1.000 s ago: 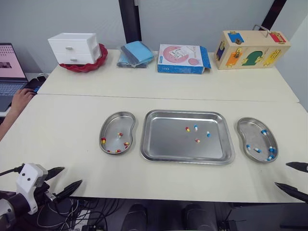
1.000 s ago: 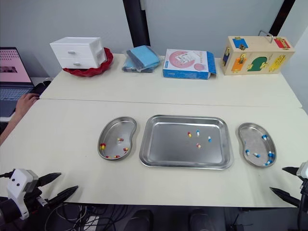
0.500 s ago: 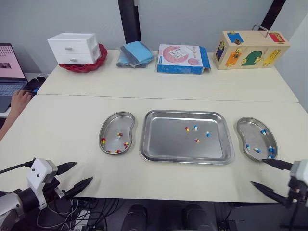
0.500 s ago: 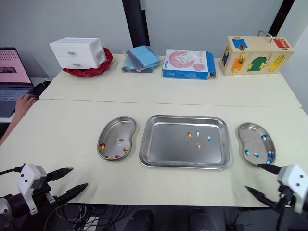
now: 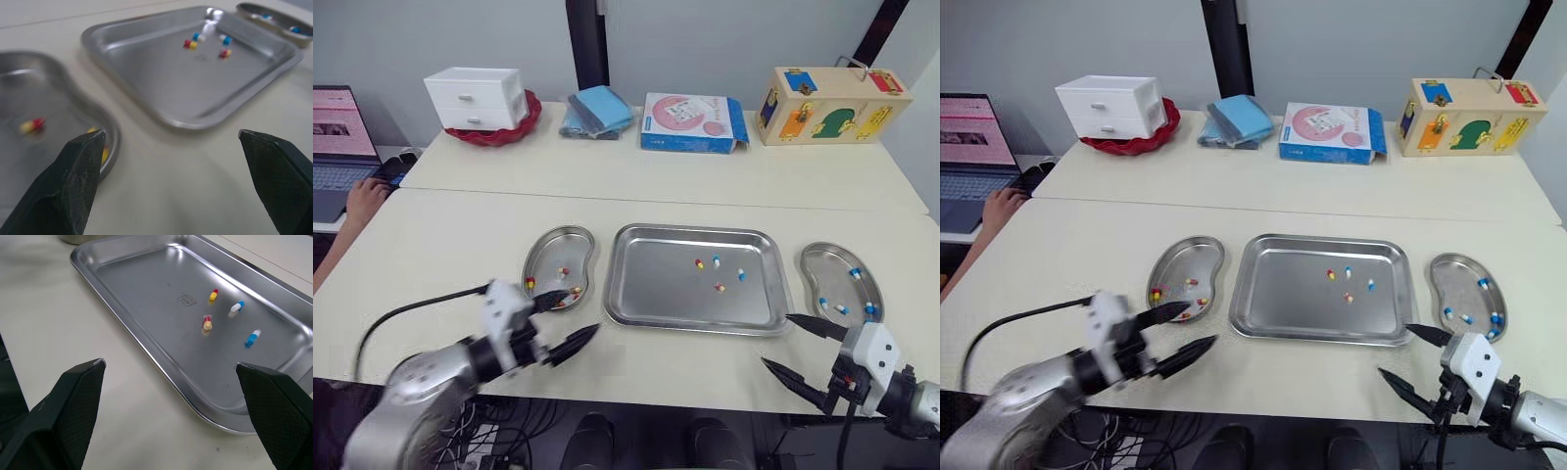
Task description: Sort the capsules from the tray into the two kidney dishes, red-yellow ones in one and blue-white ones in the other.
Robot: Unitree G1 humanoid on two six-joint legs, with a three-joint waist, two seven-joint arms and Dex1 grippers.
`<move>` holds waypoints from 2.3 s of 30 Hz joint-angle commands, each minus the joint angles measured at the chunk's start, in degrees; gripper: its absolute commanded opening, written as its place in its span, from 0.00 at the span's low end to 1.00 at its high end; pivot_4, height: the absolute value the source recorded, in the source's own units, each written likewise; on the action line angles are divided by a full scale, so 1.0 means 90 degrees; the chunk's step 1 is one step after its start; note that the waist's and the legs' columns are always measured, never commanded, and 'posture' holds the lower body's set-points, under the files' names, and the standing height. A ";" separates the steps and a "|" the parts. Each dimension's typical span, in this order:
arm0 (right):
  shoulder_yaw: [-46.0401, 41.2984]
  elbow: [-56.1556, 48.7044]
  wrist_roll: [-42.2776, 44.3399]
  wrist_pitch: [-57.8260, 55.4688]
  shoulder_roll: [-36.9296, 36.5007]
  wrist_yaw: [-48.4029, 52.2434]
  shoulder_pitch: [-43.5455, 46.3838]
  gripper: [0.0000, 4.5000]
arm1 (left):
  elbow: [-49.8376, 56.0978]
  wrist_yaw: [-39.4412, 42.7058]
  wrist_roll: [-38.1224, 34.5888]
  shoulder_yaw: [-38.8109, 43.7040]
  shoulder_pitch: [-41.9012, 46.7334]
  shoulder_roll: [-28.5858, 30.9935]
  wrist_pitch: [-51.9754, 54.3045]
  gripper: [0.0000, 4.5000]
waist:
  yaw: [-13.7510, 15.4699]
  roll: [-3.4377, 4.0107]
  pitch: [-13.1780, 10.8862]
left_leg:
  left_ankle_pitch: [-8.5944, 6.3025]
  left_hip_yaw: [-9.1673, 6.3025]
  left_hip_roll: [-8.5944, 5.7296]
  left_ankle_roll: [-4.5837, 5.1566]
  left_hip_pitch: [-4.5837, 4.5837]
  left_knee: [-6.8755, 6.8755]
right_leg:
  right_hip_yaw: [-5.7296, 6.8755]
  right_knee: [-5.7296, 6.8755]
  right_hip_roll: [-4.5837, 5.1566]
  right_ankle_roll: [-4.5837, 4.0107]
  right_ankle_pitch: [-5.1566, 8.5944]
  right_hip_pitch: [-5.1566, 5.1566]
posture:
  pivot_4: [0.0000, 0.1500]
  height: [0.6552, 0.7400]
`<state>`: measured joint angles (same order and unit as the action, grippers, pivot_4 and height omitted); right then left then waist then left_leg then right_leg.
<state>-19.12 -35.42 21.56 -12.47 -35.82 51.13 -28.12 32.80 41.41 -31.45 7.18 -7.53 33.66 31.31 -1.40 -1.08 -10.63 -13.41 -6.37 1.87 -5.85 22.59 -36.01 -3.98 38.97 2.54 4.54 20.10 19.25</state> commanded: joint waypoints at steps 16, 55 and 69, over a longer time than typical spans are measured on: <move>0.0235 0.0108 -0.0093 0.0379 0.0567 -0.0664 -0.0420 1.00 | -0.2305 -0.0970 0.1571 -0.3125 0.3532 -0.2360 0.0141 0.66 | -0.0038 0.0007 0.0005 | 0.0000 0.0001 -0.0006 0.0001 0.0002 -0.0003 | -0.0001 0.0002 0.0000 0.0002 -0.0002 0.0002 | 1.00 0.93; 0.0679 -0.0821 -0.0170 -0.0263 0.0664 -0.1578 -0.0676 1.00 | -0.5244 -0.0360 0.3250 -0.3940 0.4752 -0.3626 -0.0211 0.39 | -0.0026 0.0009 0.0006 | 0.0001 -0.0001 -0.0010 0.0001 0.0008 -0.0005 | 0.0000 0.0001 0.0001 0.0004 -0.0001 0.0003 | 1.00 0.93; 0.0624 -0.0804 -0.0156 -0.0343 0.0607 -0.1553 -0.0567 1.00 | -0.4466 0.0071 0.3176 -0.3951 0.4746 -0.3439 -0.0173 0.01 | -0.0028 0.0010 0.0006 | 0.0001 -0.0001 -0.0010 0.0001 0.0008 -0.0004 | 0.0000 0.0001 0.0001 0.0004 -0.0001 0.0004 | 1.00 0.93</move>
<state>-12.38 -40.46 19.28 -15.95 -29.97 37.20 -33.18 -11.27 41.03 -2.22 -28.49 34.90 2.77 29.82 -1.65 -0.98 -10.58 -13.40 -6.38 1.78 -5.85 22.66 -36.05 -3.97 38.98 2.55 4.58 20.08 19.29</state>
